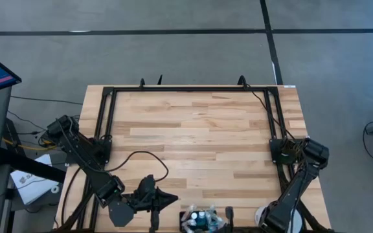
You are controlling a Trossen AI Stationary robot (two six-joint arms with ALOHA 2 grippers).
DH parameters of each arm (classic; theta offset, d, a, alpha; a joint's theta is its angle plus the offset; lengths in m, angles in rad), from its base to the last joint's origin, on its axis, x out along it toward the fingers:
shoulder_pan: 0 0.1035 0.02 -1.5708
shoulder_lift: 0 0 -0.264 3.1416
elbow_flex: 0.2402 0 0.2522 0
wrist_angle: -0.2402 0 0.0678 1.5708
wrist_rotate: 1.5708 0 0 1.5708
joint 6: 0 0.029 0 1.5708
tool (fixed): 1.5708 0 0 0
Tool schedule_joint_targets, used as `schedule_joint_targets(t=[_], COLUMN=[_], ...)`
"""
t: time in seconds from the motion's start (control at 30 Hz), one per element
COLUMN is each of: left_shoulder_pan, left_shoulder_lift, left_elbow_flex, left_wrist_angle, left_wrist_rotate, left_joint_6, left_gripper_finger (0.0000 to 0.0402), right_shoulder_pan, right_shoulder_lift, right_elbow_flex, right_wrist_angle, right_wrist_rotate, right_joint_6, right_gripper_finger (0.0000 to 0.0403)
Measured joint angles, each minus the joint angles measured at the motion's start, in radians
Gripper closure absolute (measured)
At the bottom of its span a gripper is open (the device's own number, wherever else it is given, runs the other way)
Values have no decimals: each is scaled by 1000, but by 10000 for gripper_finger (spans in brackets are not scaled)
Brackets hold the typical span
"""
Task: Pick & Place toothbrushing station
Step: Put the blue toothbrush into the black mesh organizer
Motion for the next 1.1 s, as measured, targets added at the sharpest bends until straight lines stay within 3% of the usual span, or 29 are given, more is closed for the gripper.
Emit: schedule_joint_targets(t=[0.33,0.53,0.7,0.97,1.1], left_shoulder_pan=[2,2,5,7,7], left_shoulder_lift=[0,0,-1,-1,-1], left_elbow_flex=[0,0,0,0,0], left_wrist_angle=[3,15,143,177,177], left_wrist_rotate=[-3,-3,2,33,33], left_joint_6=[0,0,-47,-44,-28], left_gripper_finger=[401,401,401,401,401], right_shoulder_pan=[-35,-37,-37,-44,-43], right_shoulder_lift=[0,0,0,0,0], right_elbow_flex=[0,0,0,0,0], right_wrist_angle=[-8,-8,-9,-162,-165], right_wrist_rotate=[-106,-99,-82,-77,-42], right_joint_6=[33,34,36,226,226], right_gripper_finger=[390,390,390,390,390])
